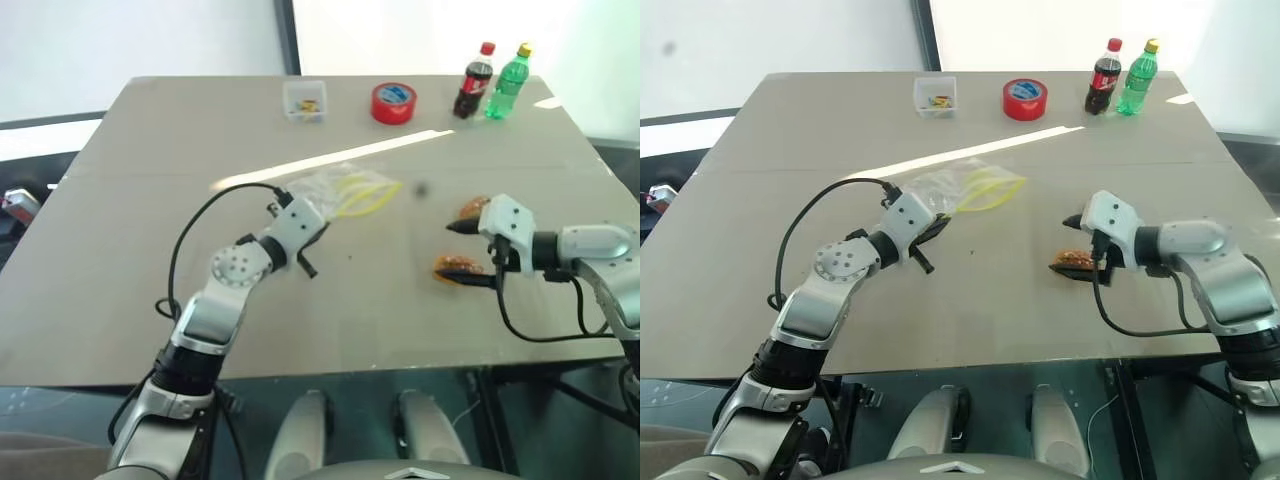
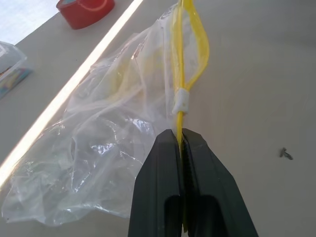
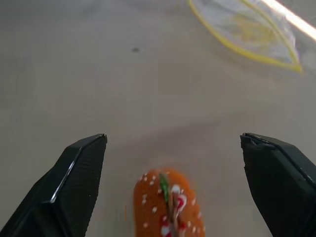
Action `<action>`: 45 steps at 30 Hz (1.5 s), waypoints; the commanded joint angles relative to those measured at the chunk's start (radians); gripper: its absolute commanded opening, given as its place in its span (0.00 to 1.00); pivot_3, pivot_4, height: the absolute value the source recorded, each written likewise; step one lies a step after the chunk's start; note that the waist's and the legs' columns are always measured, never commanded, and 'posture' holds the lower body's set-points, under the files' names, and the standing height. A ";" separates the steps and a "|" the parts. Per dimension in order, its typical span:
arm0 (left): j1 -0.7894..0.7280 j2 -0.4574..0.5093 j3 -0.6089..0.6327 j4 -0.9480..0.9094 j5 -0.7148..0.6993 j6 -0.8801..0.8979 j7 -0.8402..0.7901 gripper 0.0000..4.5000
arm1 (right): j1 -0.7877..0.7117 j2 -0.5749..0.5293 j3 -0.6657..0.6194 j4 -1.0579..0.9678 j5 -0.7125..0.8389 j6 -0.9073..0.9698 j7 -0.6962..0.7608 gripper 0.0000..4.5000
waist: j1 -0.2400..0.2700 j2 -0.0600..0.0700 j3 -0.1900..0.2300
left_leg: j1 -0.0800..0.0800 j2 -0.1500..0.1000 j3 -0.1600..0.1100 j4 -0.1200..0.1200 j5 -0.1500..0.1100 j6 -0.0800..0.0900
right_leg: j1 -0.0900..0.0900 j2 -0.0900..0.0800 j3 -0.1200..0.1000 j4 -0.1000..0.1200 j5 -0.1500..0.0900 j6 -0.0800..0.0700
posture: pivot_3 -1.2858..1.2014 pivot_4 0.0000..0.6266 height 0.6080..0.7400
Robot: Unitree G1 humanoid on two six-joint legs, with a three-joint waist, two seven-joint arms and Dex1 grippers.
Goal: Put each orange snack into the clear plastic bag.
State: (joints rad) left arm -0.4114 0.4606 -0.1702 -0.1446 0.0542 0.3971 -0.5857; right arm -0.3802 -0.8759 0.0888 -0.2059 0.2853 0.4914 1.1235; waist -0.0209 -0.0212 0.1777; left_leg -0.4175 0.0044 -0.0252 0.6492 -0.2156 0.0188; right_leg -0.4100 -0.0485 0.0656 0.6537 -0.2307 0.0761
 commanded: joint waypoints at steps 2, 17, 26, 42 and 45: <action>-0.014 0.006 0.009 -0.011 -0.001 -0.023 0.000 0.00 | 0.017 -0.042 0.011 0.052 -0.064 -0.037 -0.009 0.99 | -0.002 0.000 0.000 | 0.000 0.000 0.001 0.000 0.000 0.000 | 0.000 0.000 0.000 0.000 0.000 0.000 | 0.52 0.24 1.00; -0.004 0.013 0.014 -0.023 0.002 -0.015 0.003 0.00 | -0.046 0.014 0.071 0.188 -0.151 -0.088 -0.021 0.26 | 0.007 0.000 0.000 | -0.001 0.000 0.003 0.002 0.000 0.000 | 0.000 0.000 0.000 0.000 0.000 0.000 | 0.52 0.24 1.00; -0.005 -0.005 -0.006 -0.030 0.002 -0.035 0.001 0.00 | -0.149 0.140 0.065 0.128 -0.106 0.033 -0.103 0.01 | 0.004 0.000 0.000 | 0.000 0.000 0.000 0.002 0.000 0.000 | 0.000 0.000 0.000 0.001 0.000 0.000 | 0.52 0.24 1.00; 0.004 -0.014 -0.051 -0.055 0.016 -0.055 -0.004 0.00 | -0.422 0.341 0.210 0.417 -0.274 0.067 -0.232 0.01 | 0.006 0.000 0.000 | -0.001 -0.001 0.000 0.001 0.000 0.000 | -0.001 -0.001 0.000 0.002 0.000 0.000 | 0.52 0.24 1.00; 0.007 -0.015 -0.060 -0.064 0.014 -0.064 -0.014 0.00 | -0.444 0.369 0.212 0.441 -0.277 0.066 -0.235 0.01 | 0.005 0.000 0.000 | -0.001 -0.001 0.000 0.001 0.000 0.000 | -0.001 0.000 0.000 0.002 0.000 0.000 | 0.52 0.24 1.00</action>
State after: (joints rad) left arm -0.4054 0.4464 -0.2203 -0.1494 0.0655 0.3600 -0.5935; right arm -0.7900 -0.5128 0.3090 0.2482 0.0081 0.5757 0.8890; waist -0.0162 -0.0211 0.1779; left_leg -0.4186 0.0031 -0.0250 0.6505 -0.2155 0.0186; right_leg -0.4105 -0.0490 0.0654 0.6556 -0.2305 0.0761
